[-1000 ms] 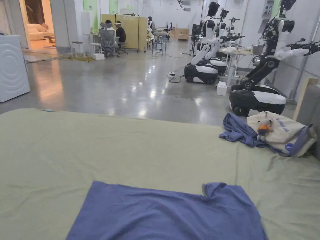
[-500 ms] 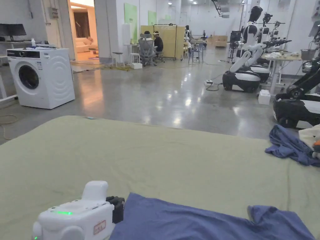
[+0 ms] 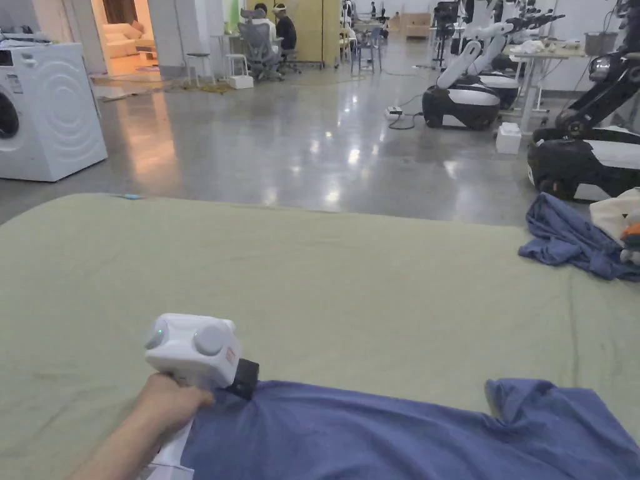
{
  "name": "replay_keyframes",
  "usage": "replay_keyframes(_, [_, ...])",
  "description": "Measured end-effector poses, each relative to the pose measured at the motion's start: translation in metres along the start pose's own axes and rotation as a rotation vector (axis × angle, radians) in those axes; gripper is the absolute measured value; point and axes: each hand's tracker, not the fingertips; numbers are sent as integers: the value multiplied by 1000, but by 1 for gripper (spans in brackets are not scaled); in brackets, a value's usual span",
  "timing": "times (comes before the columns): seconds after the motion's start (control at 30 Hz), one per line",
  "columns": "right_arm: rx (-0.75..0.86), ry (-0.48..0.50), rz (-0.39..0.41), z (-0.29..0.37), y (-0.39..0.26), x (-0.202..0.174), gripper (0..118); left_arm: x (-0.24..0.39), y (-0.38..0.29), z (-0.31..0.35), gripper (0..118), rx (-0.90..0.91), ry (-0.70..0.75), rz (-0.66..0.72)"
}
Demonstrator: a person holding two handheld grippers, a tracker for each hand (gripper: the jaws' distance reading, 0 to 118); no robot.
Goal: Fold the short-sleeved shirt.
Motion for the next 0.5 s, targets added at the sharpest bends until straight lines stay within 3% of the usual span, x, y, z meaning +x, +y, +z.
replay_keyframes(0.07, [-13, -7, -4, -9, -3, 5, 1, -1, -2, 11, 2, 24, -38, -30])
replay_keyframes(0.13, [-41, 6, -9, -24, -1, 5, 1, 13, -17, 42, 2, -17, -57, -24])
replay_keyframes(0.2, [-122, 15, -5, -48, 3, 7, 5, 17, -32, 58, 2, -85, -202, 14])
replay_keyframes(0.23, [-208, 32, 35, -72, 9, 9, 45, 20, -38, 72, 2, -49, -195, 17])
replay_keyframes(0.27, [-323, 45, 48, -105, 14, 13, 97, 27, -42, 88, 2, -10, -200, -7])
replay_keyframes(0.3, [-412, 67, 22, -134, 17, 9, 118, 29, -46, 99, 2, 16, -221, -25])
replay_keyframes(0.33, [-466, 84, -11, -162, 17, 14, 118, 29, -43, 111, 2, 171, -161, -85])
replay_keyframes(0.4, [-461, 63, -24, -223, 18, 26, 118, 19, -32, 113, 2, 159, -153, -85])
replay_keyframes(0.47, [-554, -65, 94, -287, 9, 39, 116, 19, -32, 123, 2, 171, -161, -99])
replay_keyframes(0.5, [-610, -88, 86, -309, 7, 42, 112, 19, -33, 128, 2, 193, -148, -98])
